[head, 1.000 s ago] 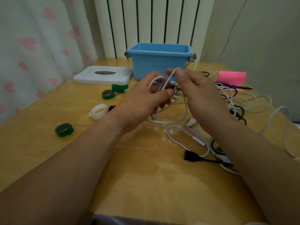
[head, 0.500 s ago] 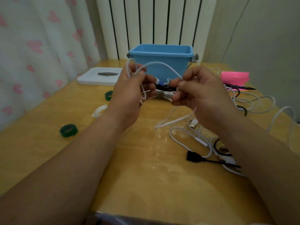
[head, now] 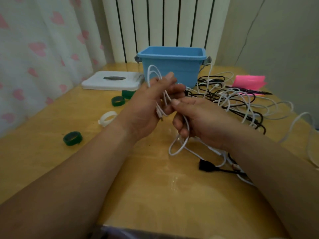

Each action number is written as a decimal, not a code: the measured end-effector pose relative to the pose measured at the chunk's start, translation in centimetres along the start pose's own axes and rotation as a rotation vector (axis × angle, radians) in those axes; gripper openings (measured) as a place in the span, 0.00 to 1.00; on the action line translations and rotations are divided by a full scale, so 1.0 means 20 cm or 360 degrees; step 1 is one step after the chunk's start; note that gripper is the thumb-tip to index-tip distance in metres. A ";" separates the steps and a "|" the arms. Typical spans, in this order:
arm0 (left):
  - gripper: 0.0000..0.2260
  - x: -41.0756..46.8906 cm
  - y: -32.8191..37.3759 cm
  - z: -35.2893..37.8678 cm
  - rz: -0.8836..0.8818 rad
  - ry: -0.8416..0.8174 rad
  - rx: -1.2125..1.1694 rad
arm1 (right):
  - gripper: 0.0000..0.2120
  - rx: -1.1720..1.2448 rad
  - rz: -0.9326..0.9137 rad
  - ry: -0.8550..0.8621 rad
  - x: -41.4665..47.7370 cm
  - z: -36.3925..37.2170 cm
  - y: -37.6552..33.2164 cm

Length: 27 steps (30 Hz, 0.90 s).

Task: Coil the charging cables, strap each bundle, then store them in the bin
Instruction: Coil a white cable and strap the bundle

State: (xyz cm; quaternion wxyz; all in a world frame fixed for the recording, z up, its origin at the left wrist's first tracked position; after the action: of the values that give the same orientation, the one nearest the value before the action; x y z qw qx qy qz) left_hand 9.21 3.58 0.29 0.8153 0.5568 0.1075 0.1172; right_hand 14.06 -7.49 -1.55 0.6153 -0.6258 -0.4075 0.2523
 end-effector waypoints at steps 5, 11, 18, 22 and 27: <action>0.11 0.00 0.05 -0.08 0.0096 0.0189 -0.0419 | 0.02 0.0055 0.0036 -0.0087 -0.01 0.04 -0.01; 0.21 -0.08 0.16 -0.25 0.0290 0.0642 -0.0317 | 0.05 -0.0035 0.0129 -0.0418 -0.05 0.11 0.01; 0.15 -0.19 0.32 -0.30 0.0847 0.1166 0.0604 | 0.04 -0.1134 -0.0277 -0.0650 -0.06 0.03 -0.14; 0.14 -0.16 0.33 -0.28 0.0715 0.1051 0.0923 | 0.03 -0.1084 -0.0475 -0.0366 -0.04 -0.02 -0.20; 0.29 -0.03 0.02 -0.02 -0.0014 0.0155 0.1242 | 0.05 -0.0815 -0.0726 0.0242 -0.03 -0.14 -0.28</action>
State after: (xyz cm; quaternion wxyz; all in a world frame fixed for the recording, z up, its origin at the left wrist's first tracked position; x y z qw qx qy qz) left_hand 8.43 3.87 0.65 0.5368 0.8182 0.1851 0.0902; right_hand 14.96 -10.05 4.13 0.5074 -0.6697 -0.5400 -0.0494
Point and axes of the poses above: each hand's wrist, its own x-axis towards the middle knuckle, its own z-axis out of the palm, y = z × x, the point moved 8 cm from there along x, towards the middle knuckle, and after that the axes turned 13 degrees about -z, right-handed, at the moved point
